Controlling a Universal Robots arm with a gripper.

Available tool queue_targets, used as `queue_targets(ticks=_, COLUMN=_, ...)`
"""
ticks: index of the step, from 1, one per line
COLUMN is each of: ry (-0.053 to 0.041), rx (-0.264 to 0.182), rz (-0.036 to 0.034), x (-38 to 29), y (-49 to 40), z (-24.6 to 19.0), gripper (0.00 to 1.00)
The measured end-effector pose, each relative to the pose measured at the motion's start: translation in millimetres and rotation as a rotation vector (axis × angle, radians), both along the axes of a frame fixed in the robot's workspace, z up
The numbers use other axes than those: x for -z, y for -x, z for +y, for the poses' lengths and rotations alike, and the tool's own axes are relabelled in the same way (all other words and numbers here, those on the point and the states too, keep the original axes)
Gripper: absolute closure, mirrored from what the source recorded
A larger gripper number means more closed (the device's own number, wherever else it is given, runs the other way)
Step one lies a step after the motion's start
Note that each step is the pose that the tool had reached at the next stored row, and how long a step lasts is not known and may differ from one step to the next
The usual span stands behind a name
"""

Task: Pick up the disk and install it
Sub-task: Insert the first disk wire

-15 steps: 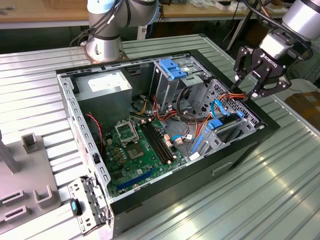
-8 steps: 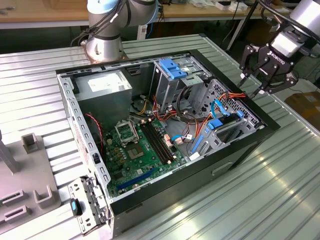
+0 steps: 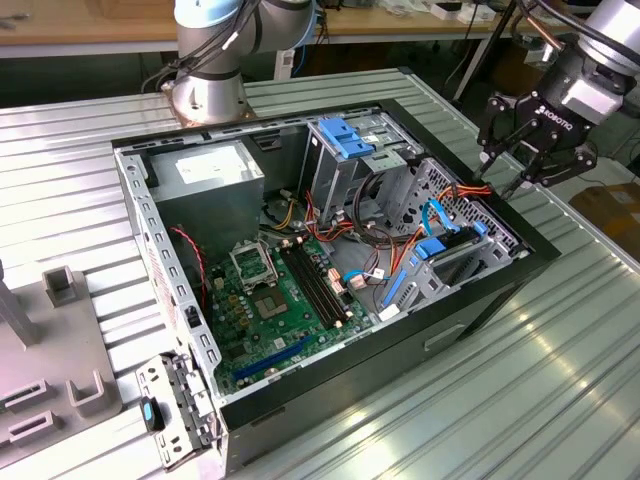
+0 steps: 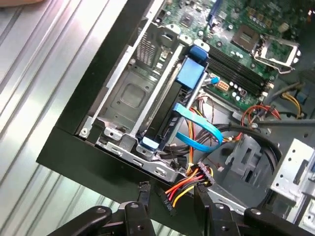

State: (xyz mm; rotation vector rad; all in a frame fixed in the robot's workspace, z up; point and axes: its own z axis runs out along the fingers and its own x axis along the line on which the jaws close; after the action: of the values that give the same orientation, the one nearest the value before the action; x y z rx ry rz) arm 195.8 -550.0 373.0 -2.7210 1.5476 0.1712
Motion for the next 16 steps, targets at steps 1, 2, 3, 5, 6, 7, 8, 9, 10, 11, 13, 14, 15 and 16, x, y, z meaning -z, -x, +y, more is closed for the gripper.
queue_targets(ticks=1, ry=0.0000, rx=-0.019, rz=0.0000, x=0.2, y=0.0, z=0.0, gripper=0.52)
queue_targets(ticks=2, ry=0.0000, rx=-0.065, rz=-0.0001, x=0.7, y=0.0, z=0.0, gripper=0.52)
queue_targets(ticks=3, ry=0.0000, rx=-0.100, rz=0.0000, x=1.2, y=0.0, z=0.0, gripper=0.52)
queue_targets(ticks=5, ry=0.0003, rx=-0.158, rz=-0.0001, x=1.8, y=-2.3, z=0.0, gripper=0.52)
queue_targets(ticks=6, ry=0.0001, rx=-0.168, rz=-0.0001, x=2.1, y=-5.6, z=0.0, gripper=0.52)
queue_targets(ticks=7, ry=0.0001, rx=-0.176, rz=-0.0001, x=2.2, y=-7.7, z=0.0, gripper=0.52)
queue_targets(ticks=8, ry=0.0000, rx=-0.185, rz=-0.0001, x=2.4, y=-8.3, z=0.1, gripper=0.52)
queue_targets(ticks=9, ry=0.0001, rx=-0.186, rz=0.0000, x=2.3, y=-8.3, z=0.0, gripper=0.52)
queue_targets(ticks=10, ry=0.0000, rx=-0.191, rz=0.0000, x=2.5, y=-8.3, z=0.1, gripper=0.52)
queue_targets(ticks=11, ry=0.0001, rx=-0.205, rz=-0.0021, x=2.9, y=-8.4, z=0.1, gripper=0.52)
queue_targets(ticks=13, ry=0.0026, rx=-0.233, rz=-0.0239, x=4.3, y=-8.3, z=0.1, gripper=0.52)
queue_targets(ticks=14, ry=0.0032, rx=-0.240, rz=-0.0318, x=5.2, y=-8.4, z=0.1, gripper=0.52)
queue_targets(ticks=15, ry=0.0040, rx=-0.247, rz=-0.0360, x=5.6, y=-8.4, z=0.1, gripper=0.52)
queue_targets(ticks=16, ry=0.0039, rx=-0.249, rz=-0.0363, x=5.7, y=-8.2, z=0.1, gripper=0.52)
